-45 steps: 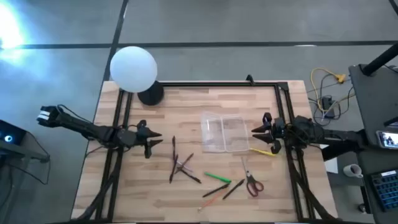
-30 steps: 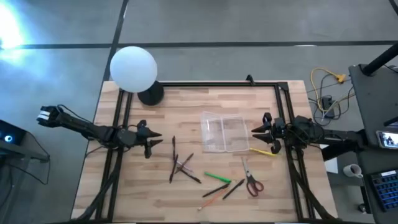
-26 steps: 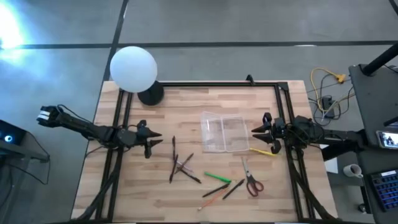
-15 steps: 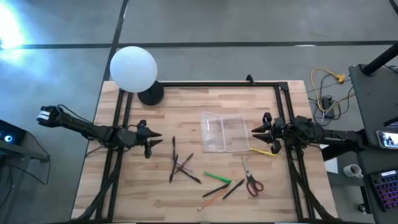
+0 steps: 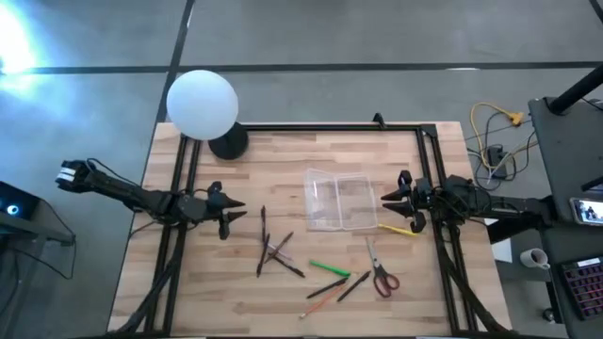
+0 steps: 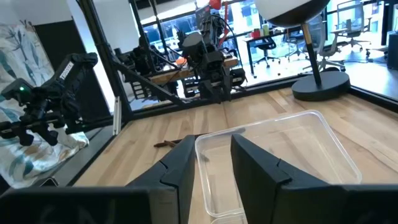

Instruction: Pick & place school supplies into a supply box

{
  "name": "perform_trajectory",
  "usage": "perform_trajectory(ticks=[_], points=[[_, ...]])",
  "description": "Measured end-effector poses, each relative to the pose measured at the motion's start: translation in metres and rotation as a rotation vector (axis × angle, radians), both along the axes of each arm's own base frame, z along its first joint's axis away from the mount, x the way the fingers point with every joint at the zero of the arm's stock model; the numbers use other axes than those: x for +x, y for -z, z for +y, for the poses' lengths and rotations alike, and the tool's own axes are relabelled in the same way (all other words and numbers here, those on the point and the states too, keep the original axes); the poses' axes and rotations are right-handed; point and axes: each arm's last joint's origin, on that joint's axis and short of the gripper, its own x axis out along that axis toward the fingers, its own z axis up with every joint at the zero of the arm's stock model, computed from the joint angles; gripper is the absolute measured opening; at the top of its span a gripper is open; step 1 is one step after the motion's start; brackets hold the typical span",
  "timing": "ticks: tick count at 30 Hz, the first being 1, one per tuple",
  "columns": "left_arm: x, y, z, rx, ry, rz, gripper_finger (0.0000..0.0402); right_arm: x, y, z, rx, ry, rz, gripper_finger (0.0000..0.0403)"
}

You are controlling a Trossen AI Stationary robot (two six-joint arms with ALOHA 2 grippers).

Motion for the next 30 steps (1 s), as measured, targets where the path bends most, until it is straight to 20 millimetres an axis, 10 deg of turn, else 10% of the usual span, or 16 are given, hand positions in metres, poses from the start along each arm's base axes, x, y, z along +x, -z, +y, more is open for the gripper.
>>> perform_trajectory(ticks=[11,20,30], points=[[0.0,0.0,0.0,0.0,0.0,0.001,0.012,0.0,-0.001,0.0,0.029,-0.004,-0.004,0.0098],[0.0,0.0,0.0,0.0,0.001,0.001,0.012,0.0,-0.008,-0.007,0.78,0.164,-0.121,0.0098],[0.0,0.0,0.0,0.0,0.0,0.0,0.012,0.005,-0.019,-0.006,0.915,0.118,-0.187,0.0098]])
